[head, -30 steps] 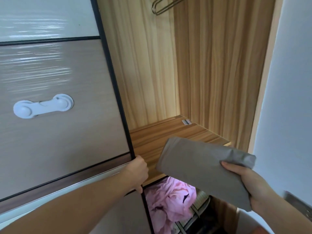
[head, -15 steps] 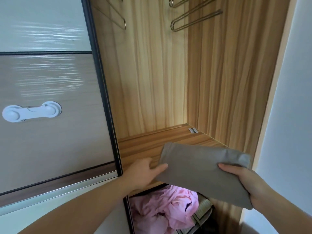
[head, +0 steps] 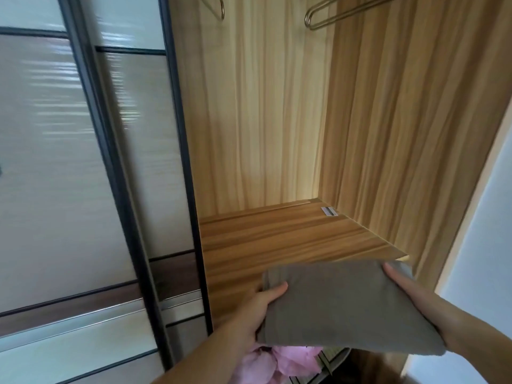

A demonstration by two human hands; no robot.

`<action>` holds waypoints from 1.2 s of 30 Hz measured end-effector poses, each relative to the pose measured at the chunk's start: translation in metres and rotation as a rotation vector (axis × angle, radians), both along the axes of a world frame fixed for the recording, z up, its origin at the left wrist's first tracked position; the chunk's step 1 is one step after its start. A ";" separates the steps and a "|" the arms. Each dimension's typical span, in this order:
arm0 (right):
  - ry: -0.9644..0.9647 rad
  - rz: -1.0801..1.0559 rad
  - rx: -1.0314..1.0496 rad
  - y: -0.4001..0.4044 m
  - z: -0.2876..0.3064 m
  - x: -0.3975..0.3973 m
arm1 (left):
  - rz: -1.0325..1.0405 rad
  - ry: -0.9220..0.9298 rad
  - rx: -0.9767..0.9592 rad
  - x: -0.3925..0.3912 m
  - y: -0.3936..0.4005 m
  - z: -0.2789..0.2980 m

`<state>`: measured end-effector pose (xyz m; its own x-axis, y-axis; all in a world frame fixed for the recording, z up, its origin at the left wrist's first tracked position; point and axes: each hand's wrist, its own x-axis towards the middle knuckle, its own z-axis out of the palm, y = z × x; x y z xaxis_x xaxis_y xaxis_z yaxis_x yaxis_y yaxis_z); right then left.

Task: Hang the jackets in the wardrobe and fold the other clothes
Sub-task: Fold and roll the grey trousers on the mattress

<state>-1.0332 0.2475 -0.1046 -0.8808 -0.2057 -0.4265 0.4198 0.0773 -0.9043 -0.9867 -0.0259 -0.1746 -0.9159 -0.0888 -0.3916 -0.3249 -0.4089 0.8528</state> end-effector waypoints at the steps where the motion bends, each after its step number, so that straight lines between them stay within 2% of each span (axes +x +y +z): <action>1: -0.006 0.001 0.025 -0.003 -0.005 -0.017 | 0.034 0.004 -0.012 -0.010 0.002 -0.003; 5: -0.004 -0.026 0.018 -0.023 -0.024 -0.105 | 0.231 0.010 -0.088 -0.071 -0.002 -0.013; 7: 0.000 -0.023 0.077 -0.038 -0.030 -0.158 | 0.317 0.025 -0.149 -0.111 -0.013 -0.012; 10: 0.140 0.056 0.194 -0.064 -0.040 -0.242 | 0.397 0.036 -0.307 -0.172 -0.031 -0.009; 11: 0.287 0.092 0.301 -0.073 -0.049 -0.270 | 0.423 0.018 -0.502 -0.189 -0.037 -0.012; 12: 0.474 0.120 0.478 -0.083 -0.061 -0.293 | 0.415 -0.003 -0.823 -0.204 -0.043 -0.017; 13: 0.656 0.146 0.666 -0.094 -0.071 -0.305 | 0.326 -0.010 -1.189 -0.214 -0.047 -0.026; 14: 0.767 0.218 0.762 -0.105 -0.085 -0.309 | 0.164 -0.004 -1.463 -0.221 -0.048 -0.036; 15: 0.806 0.356 0.810 -0.113 -0.099 -0.308 | -0.031 -0.010 -1.599 -0.226 -0.047 -0.045; 17: 0.799 0.627 0.864 -0.121 -0.128 -0.313 | -0.233 -0.034 -1.639 -0.236 -0.049 -0.064; 19: 0.796 0.754 0.910 -0.123 -0.143 -0.329 | -0.212 -0.021 -1.687 -0.246 -0.055 -0.074; 22: 0.902 0.885 1.023 -0.129 -0.141 -0.356 | -0.175 -0.040 -1.774 -0.256 -0.061 -0.078; 25: 0.991 0.913 1.059 -0.150 -0.138 -0.378 | -0.123 -0.087 -1.800 -0.267 -0.069 -0.084; 28: 0.993 0.968 1.044 -0.179 -0.140 -0.408 | -0.098 -0.165 -1.824 -0.284 -0.087 -0.086; 32: 0.967 1.016 0.989 -0.208 -0.143 -0.431 | -0.159 -0.265 -1.804 -0.299 -0.109 -0.078; 36: 0.939 0.992 1.053 -0.208 -0.132 -0.418 | -0.290 -0.370 -1.806 -0.301 -0.110 -0.065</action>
